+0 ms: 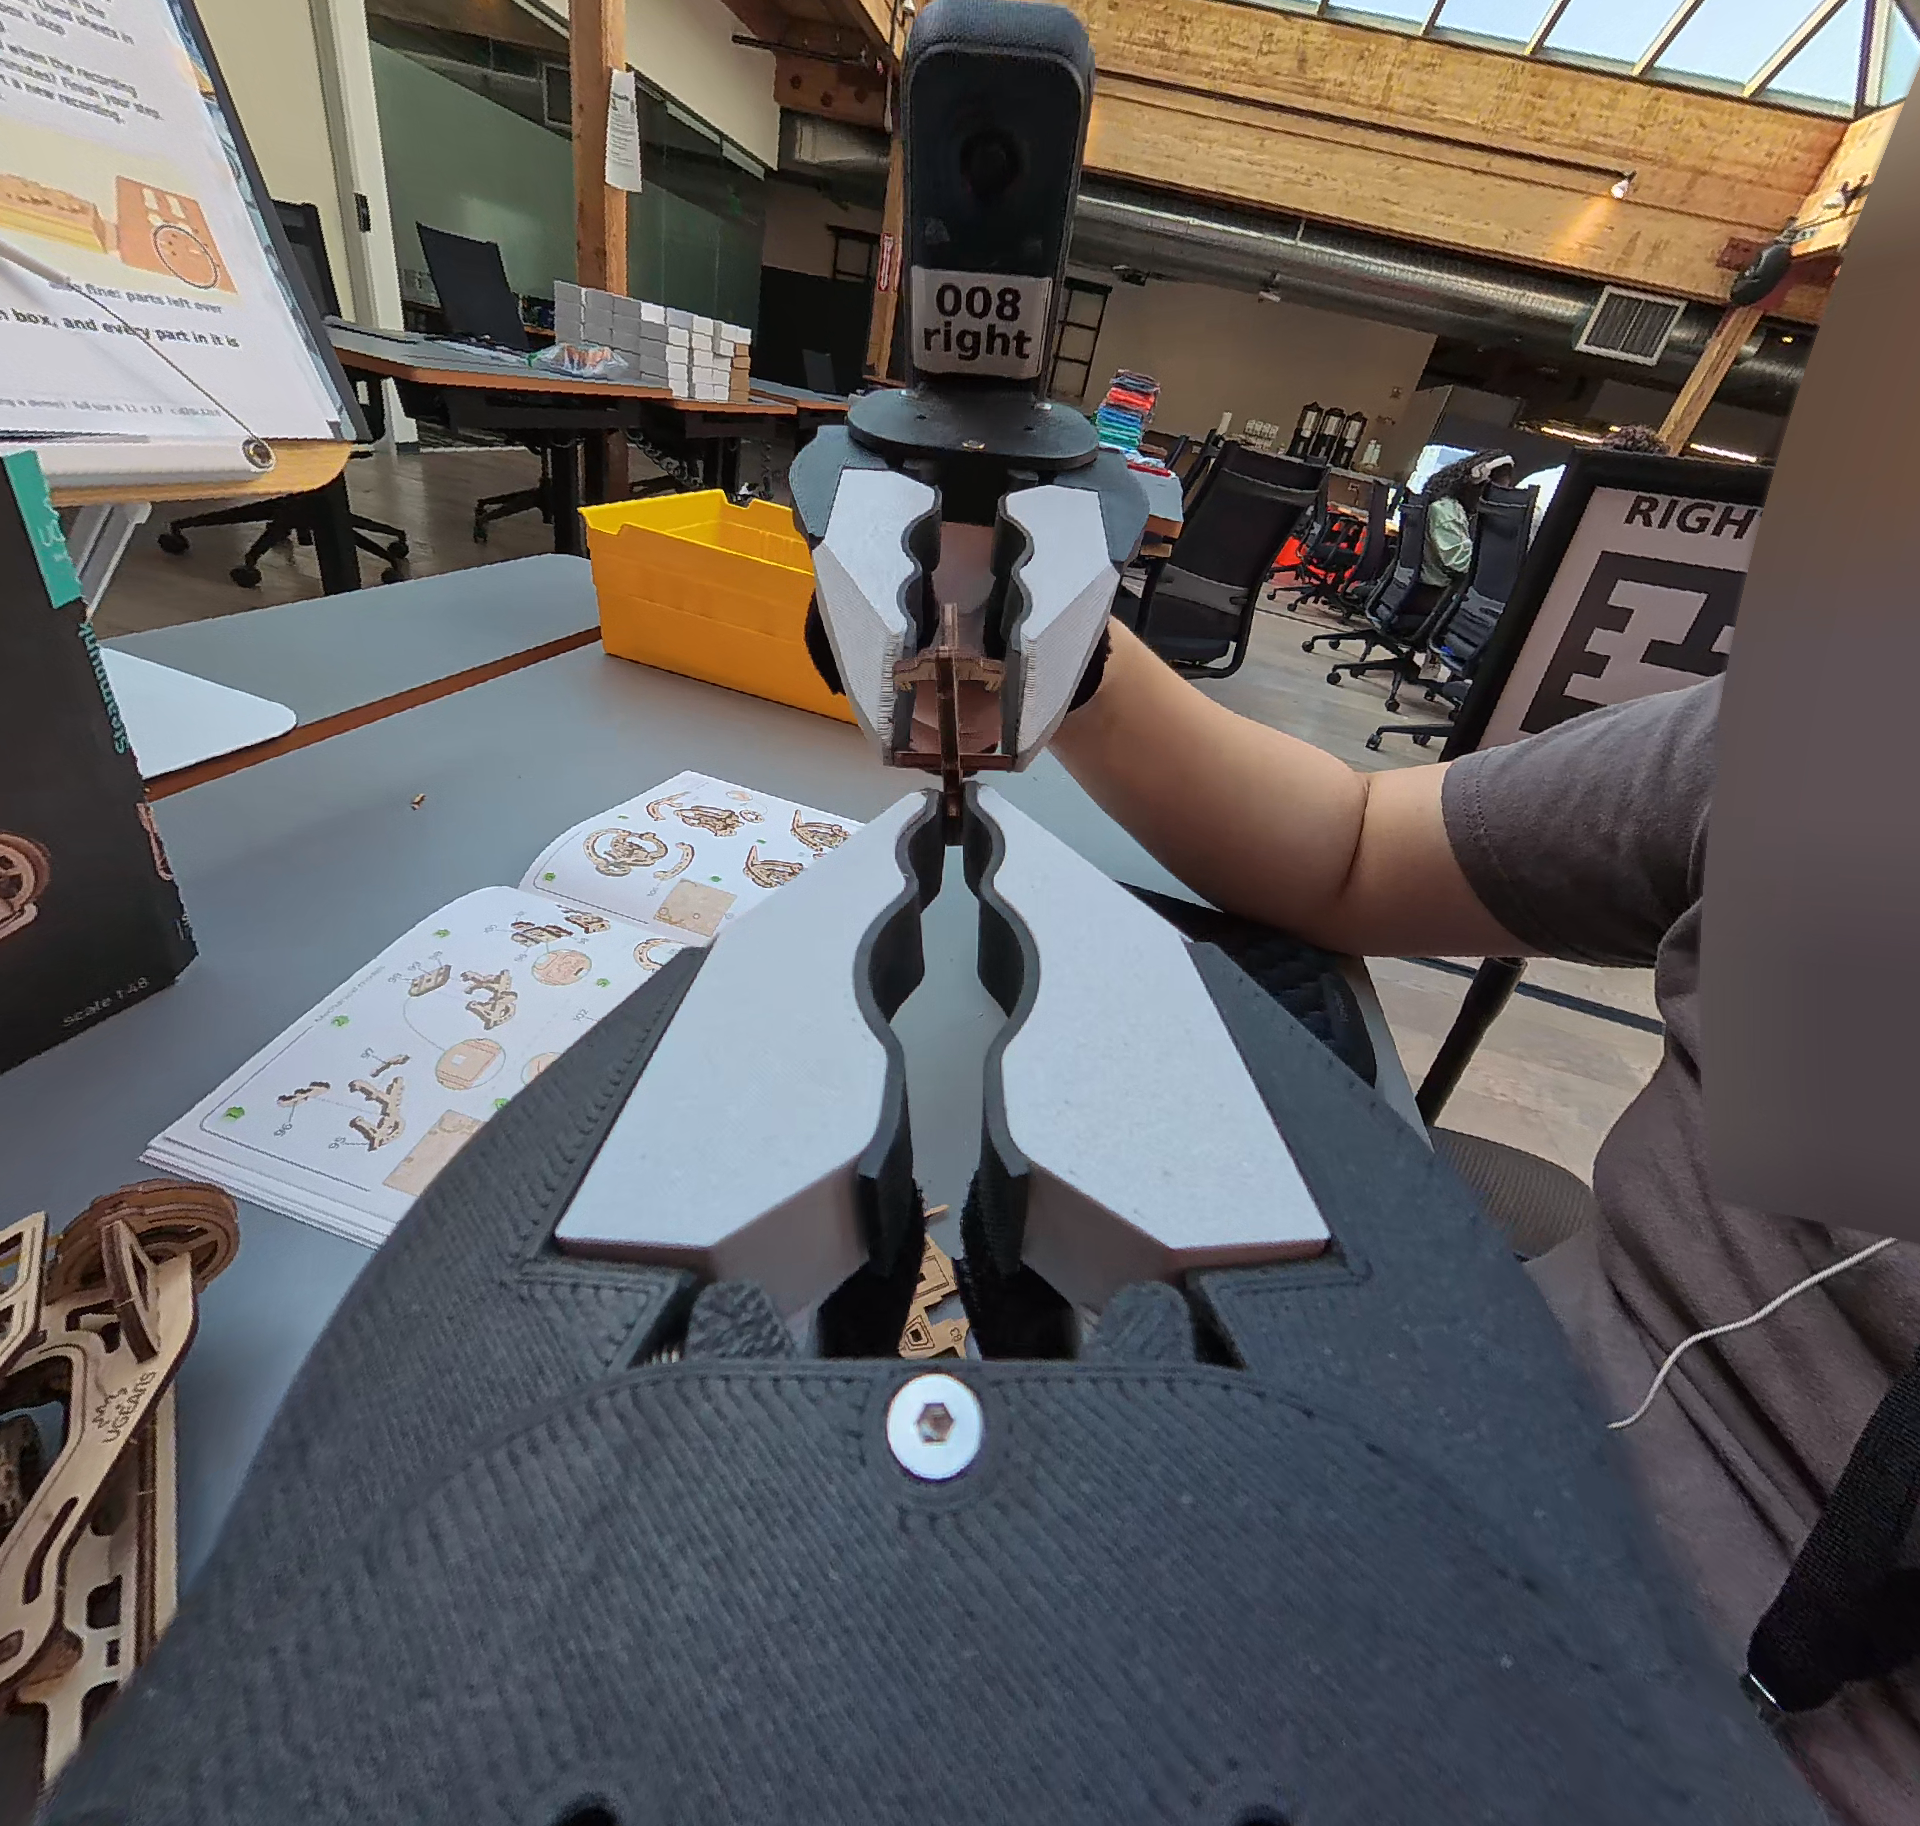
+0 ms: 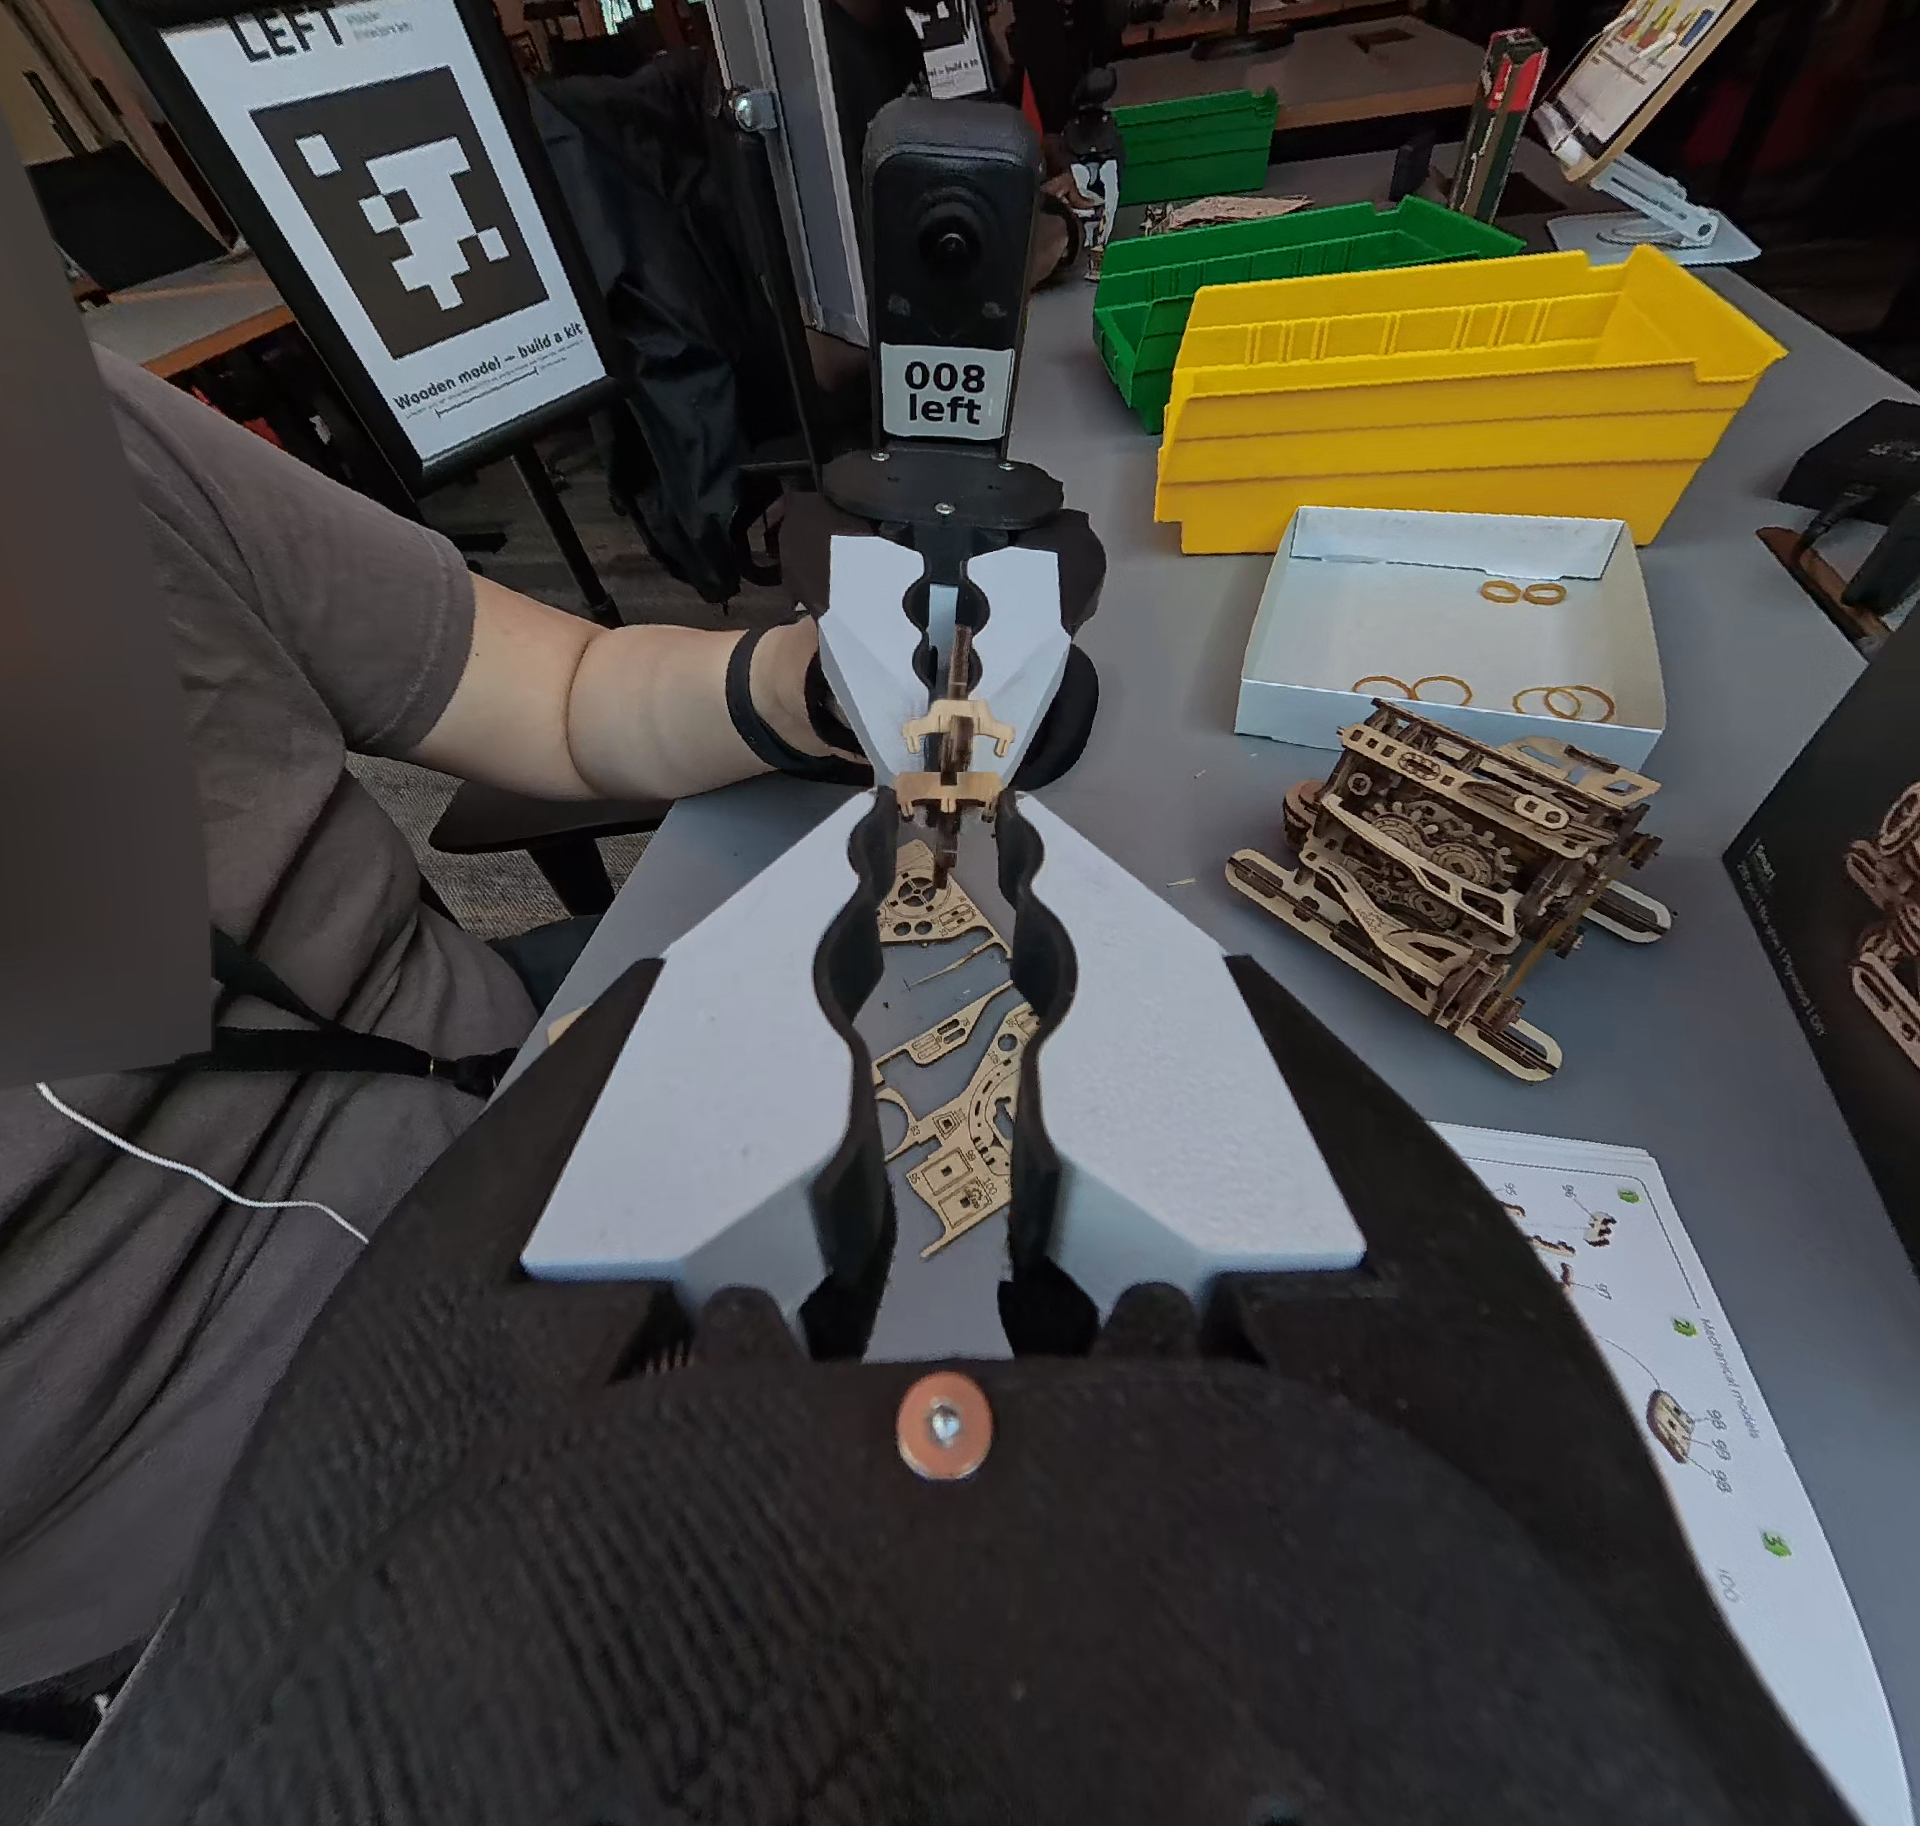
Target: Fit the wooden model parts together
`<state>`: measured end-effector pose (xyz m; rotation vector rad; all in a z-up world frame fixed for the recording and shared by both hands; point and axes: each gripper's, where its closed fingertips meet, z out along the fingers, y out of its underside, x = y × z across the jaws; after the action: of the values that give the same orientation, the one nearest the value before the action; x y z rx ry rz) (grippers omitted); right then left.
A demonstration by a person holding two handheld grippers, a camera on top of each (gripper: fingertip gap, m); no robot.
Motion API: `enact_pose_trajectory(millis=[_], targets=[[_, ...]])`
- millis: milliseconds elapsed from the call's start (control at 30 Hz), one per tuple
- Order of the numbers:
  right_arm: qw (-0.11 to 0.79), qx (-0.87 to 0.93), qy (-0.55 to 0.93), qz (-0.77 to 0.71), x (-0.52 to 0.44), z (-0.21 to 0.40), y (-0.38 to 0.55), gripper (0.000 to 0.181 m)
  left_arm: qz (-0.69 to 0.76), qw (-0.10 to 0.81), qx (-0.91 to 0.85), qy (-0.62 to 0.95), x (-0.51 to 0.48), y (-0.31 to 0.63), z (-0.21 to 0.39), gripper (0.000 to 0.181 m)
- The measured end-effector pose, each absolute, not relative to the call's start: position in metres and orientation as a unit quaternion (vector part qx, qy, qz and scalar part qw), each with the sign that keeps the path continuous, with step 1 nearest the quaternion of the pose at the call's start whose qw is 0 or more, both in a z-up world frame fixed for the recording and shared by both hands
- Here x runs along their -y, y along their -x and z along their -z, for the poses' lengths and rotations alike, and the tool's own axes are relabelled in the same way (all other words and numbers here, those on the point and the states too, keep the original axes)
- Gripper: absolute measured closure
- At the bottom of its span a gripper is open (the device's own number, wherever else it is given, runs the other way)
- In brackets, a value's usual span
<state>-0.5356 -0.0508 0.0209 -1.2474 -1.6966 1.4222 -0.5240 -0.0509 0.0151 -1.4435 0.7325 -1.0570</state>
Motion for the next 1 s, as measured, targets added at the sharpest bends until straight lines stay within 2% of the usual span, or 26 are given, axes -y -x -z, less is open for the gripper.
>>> enact_pose_trajectory(millis=[300,800,1000], targets=[[0.297,0.670,0.478,-0.484,0.0541,-0.0172,0.5297,0.164,0.426,0.568,-0.338,0.617,0.0540,0.5181,-0.0102,0.181],[0.300,0.647,0.470,-0.520,0.0559,-0.0228,0.5353,0.164,0.429,0.572,-0.335,0.614,0.0541,0.5174,-0.0106,0.181],[0.266,0.641,0.475,-0.541,0.0571,-0.0221,0.5303,0.166,0.437,0.563,-0.337,0.614,0.0566,0.5149,-0.0116,0.181]])
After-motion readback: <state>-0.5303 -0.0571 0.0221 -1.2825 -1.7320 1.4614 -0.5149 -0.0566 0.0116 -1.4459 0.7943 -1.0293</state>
